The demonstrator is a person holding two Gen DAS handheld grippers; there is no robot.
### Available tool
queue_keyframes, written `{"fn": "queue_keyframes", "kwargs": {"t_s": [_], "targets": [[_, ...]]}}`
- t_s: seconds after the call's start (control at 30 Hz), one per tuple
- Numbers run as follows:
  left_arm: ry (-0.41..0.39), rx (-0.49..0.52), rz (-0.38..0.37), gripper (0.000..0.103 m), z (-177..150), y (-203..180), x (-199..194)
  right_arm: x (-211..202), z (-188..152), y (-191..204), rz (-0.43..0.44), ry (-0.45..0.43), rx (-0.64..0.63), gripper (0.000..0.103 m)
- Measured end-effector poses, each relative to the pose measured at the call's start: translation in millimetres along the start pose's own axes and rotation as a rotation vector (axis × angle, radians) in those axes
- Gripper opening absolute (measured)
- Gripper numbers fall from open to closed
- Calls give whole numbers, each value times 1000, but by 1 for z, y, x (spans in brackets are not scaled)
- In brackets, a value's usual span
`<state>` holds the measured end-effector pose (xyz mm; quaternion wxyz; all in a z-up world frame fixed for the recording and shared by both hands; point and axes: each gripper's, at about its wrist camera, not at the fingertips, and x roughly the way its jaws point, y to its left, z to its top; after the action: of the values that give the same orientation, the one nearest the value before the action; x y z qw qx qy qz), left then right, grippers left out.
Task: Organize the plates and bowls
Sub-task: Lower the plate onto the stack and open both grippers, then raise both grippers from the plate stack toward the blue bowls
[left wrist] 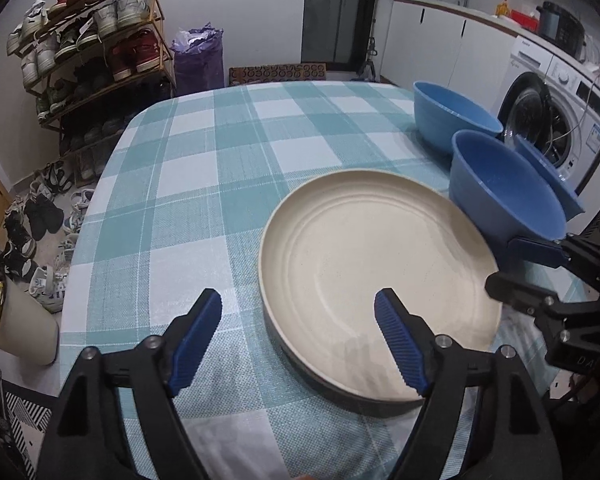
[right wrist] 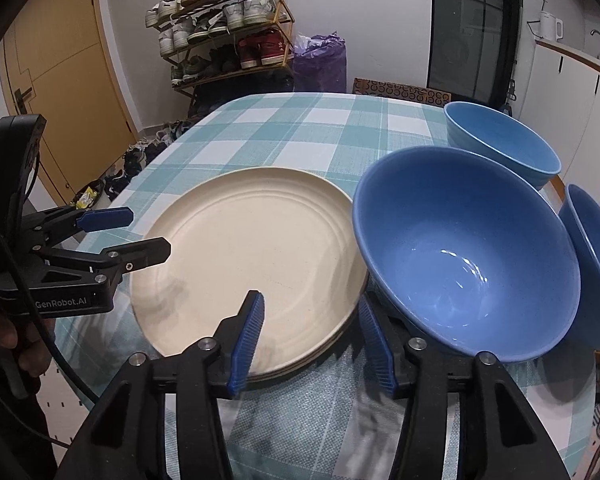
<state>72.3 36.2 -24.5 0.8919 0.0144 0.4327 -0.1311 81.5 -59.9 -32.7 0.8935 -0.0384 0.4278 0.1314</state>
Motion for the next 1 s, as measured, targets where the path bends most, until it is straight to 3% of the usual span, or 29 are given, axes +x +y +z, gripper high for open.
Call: {"fn": "queue_keyframes", "kwargs": {"t_s": [0.13,0.27,0.43,0.67,1.0], "targets": [[-53,-21,-20,98,3,0,-13,-7,3,4,49,-14,0,72],[-74,-49,-62,99,6,3,-20,-15,4,11,63,-29,-27,85],[-126,-70,-41,103,11,1,-31,-31,11,14,92,-51,-37,96],[-186,-105,-22,103,16,-5,-44,-61,18,3,91,-112,-52,101],[-212,-98,16,103,23,-27,-49,-97,22,-48,84,-201,25,102]]}}
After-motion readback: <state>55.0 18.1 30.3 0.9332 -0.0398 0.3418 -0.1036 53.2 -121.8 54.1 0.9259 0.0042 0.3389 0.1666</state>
